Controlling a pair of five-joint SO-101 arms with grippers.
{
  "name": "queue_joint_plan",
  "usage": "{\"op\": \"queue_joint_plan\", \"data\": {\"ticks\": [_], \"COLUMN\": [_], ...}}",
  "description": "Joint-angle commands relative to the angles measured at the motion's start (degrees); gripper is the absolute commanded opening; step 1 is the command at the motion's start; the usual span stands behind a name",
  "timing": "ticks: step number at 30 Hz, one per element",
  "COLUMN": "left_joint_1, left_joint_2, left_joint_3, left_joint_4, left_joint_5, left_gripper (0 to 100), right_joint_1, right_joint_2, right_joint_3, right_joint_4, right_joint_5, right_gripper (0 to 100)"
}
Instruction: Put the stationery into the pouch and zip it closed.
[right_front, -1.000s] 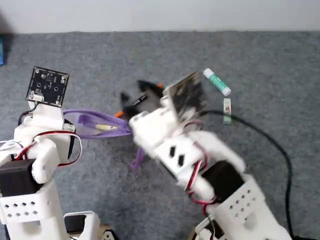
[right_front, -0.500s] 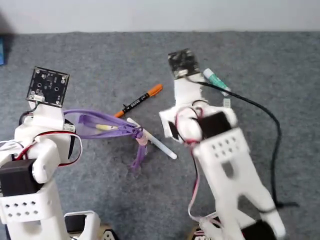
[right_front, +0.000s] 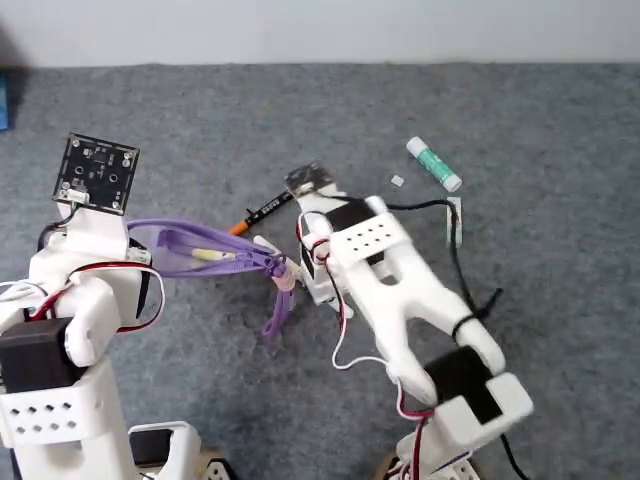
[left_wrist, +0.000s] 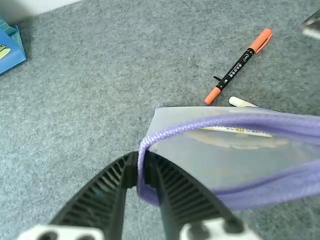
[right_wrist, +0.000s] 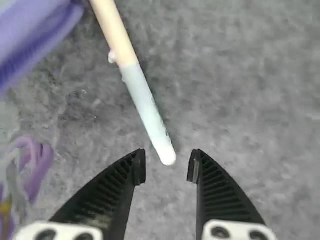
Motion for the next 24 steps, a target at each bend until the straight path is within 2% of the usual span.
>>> {"op": "queue_joint_plan", "data": {"ticks": [1, 14, 18, 22, 24], "left_joint_1": [0.1, 0.1, 0.1, 0.1, 0.1], "left_joint_2": [0.5, 0.5, 0.5, 0.5, 0.5], "left_joint_3": [1.8, 1.7, 1.7, 1.7, 1.7], "left_joint_4": [-0.1, -0.1, -0.1, -0.1, -0.1], "left_joint_5": [0.6, 0.6, 0.6, 0.6, 0.6], "left_gripper": [1, 1, 1, 1, 1], "right_joint_1": [-2.1, -2.2, -1.5, 1.5, 3.6], "right_joint_2": [1.6, 13.3, 15.8, 19.4, 20.4], "right_joint_3": [-2.9, -2.9, -6.4, -11.4, -13.5], "right_joint_4": [-3.1, -16.6, -13.9, -10.7, -8.0], "right_joint_5": [0.6, 0.7, 0.6, 0.6, 0.6], "right_gripper": [14.7, 14.4, 13.4, 0.2, 2.6]}}
